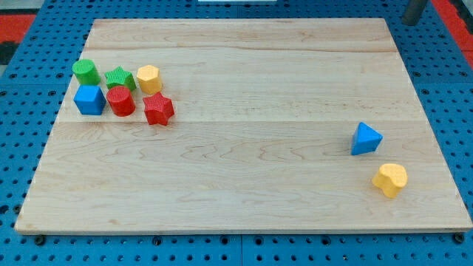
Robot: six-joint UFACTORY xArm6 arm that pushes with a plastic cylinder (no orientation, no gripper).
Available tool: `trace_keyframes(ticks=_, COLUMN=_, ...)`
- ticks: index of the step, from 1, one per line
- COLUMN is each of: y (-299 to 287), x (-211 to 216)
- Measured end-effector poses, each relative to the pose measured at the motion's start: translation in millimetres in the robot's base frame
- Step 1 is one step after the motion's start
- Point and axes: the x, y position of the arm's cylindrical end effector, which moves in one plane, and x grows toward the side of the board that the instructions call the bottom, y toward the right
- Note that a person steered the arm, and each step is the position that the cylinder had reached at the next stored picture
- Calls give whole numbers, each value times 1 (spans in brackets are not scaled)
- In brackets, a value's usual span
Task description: Move the yellow heart towards bottom center
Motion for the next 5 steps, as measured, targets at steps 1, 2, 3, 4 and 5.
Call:
trace_keyframes(ticks=1, y=0, x=0)
trace_keyframes(ticks=2, y=2, x=0)
trace_keyframes(ticks=3, y=3, x=0)
trace_keyframes(ticks=4, y=10, x=2)
trace_keyframes(ticks=5, y=10, x=8)
